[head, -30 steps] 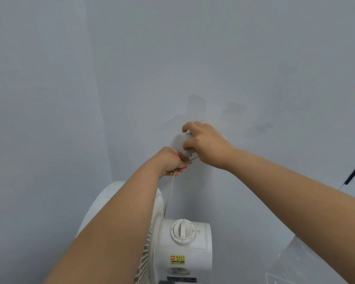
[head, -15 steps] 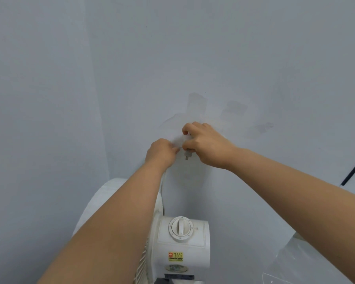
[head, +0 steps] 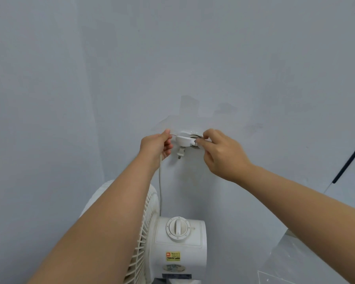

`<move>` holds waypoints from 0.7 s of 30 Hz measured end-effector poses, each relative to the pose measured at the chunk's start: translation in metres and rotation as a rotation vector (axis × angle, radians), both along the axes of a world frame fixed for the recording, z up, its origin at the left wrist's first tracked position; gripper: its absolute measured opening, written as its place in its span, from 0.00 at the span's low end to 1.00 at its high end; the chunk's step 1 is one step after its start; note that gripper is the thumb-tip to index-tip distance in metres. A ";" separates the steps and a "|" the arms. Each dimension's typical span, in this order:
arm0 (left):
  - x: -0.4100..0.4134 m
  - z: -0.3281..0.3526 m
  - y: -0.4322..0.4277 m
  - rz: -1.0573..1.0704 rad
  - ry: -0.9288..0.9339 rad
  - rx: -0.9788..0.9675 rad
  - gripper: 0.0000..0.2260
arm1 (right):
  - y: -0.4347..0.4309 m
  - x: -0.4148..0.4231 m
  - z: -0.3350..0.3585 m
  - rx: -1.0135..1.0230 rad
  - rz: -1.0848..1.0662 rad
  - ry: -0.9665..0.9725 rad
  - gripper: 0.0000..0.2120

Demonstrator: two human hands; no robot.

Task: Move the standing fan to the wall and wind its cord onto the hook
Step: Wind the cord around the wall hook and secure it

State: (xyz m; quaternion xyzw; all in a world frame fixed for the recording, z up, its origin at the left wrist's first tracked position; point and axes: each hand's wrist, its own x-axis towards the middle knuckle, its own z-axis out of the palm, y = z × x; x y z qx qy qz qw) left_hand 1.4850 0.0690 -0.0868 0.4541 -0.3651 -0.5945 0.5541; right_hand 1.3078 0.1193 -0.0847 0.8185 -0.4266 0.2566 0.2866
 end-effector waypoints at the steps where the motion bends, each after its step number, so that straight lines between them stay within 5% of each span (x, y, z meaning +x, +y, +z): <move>1: 0.001 0.001 0.000 -0.032 0.023 -0.011 0.11 | 0.001 0.001 0.000 0.010 -0.004 -0.018 0.17; 7: 0.010 0.007 0.008 -0.144 -0.034 -0.179 0.11 | 0.002 0.003 0.003 0.153 -0.032 -0.122 0.13; 12: 0.014 0.008 0.014 -0.244 -0.115 -0.288 0.09 | -0.003 0.014 0.022 0.295 -0.105 -0.417 0.11; 15: 0.014 0.010 0.017 -0.233 -0.158 -0.296 0.09 | -0.008 0.027 0.030 0.345 -0.126 -0.403 0.21; 21: 0.012 0.013 0.019 -0.178 -0.178 -0.247 0.15 | -0.017 0.049 0.026 0.383 -0.178 -0.382 0.12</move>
